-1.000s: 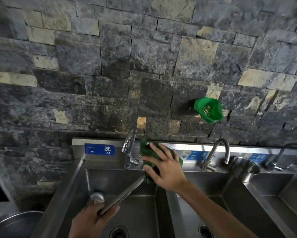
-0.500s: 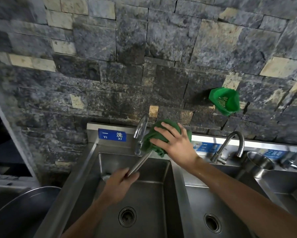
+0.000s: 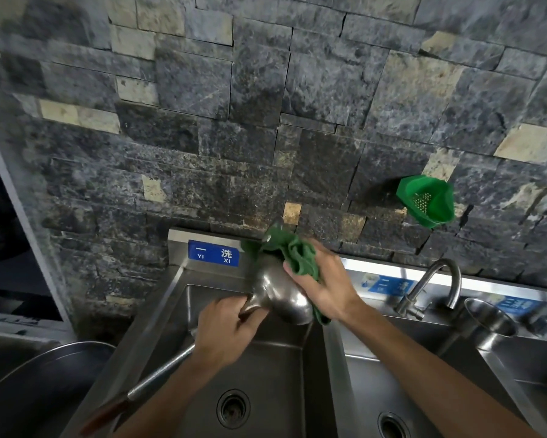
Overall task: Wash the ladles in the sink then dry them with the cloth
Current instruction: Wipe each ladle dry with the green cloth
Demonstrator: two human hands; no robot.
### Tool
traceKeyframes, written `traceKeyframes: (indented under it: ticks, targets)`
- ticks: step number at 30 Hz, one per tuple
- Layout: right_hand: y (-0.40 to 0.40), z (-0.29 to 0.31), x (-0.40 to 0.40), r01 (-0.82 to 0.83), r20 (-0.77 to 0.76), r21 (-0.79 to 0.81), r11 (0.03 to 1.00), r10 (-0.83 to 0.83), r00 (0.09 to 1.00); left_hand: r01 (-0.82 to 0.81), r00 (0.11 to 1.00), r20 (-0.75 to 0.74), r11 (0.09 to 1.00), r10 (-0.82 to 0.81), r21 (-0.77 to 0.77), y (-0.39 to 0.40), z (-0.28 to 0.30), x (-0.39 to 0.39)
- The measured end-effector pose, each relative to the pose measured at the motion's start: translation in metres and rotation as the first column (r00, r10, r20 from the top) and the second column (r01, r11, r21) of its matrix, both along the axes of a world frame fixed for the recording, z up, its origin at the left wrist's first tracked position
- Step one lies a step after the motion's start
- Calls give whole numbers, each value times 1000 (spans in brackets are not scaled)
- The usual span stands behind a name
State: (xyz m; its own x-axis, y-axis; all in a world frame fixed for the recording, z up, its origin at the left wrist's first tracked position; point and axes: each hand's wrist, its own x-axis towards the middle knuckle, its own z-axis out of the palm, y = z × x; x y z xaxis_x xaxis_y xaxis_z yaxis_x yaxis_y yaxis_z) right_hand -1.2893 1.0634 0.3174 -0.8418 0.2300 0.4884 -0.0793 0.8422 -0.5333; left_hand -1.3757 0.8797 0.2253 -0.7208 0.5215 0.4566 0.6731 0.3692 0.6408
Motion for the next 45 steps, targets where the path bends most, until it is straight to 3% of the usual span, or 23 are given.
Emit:
traceKeyframes:
  ticks: [3,6,9,12,14,16,20,25,27,29,32,34,37,41,43,45]
  targets:
    - [-16,-25,9,39,-76,311,950,-16,997,-63,998,2,997,63,-39,0,4,-12]
    - [-39,-34,10,110,-118,590,800,-50,992,-22,1000,-8,996,21,-84,3,12,-14]
    - [-50,-27,3,88,-56,705,704,-69,996,-6,1000,-30,997,4,-71,5,17,-15]
    - [-49,1,-14,184,11,618,765,-242,970,-45,996,-82,998,42,-42,8,20,-10]
    - [-47,16,-25,276,47,426,862,-326,944,-52,996,-75,999,52,2,9,24,-4]
    - [-50,13,-28,334,-54,276,901,-332,942,-82,997,18,996,81,30,7,26,-3]
    - [-63,-28,-19,342,-355,478,809,-178,918,-46,984,174,996,31,83,2,29,-13]
    - [-32,-4,-29,105,-276,702,705,133,952,128,966,206,983,-154,133,1,37,-22]
    - [-24,12,-35,32,-243,575,818,133,961,132,973,175,984,-152,123,4,41,-32]
    - [-19,22,-40,-44,-220,339,940,125,968,105,982,146,989,-120,103,2,44,-40]
    - [-11,21,-35,-147,-84,157,977,162,983,160,965,199,985,-170,66,-10,43,-46]
    - [-11,12,-28,-145,-9,235,961,152,988,196,930,308,979,-203,52,-15,43,-50]
    - [-17,6,-21,-131,-53,366,921,161,986,205,851,473,974,-226,97,-12,45,-52]
    - [-9,15,-14,-163,28,652,740,191,981,218,651,700,956,-294,198,-8,52,-46]
    - [-4,26,-12,-87,-35,730,678,164,986,343,549,754,920,-361,191,-5,56,-45]
    - [-2,41,-15,7,-118,736,677,118,986,417,518,757,890,-397,182,1,61,-45]
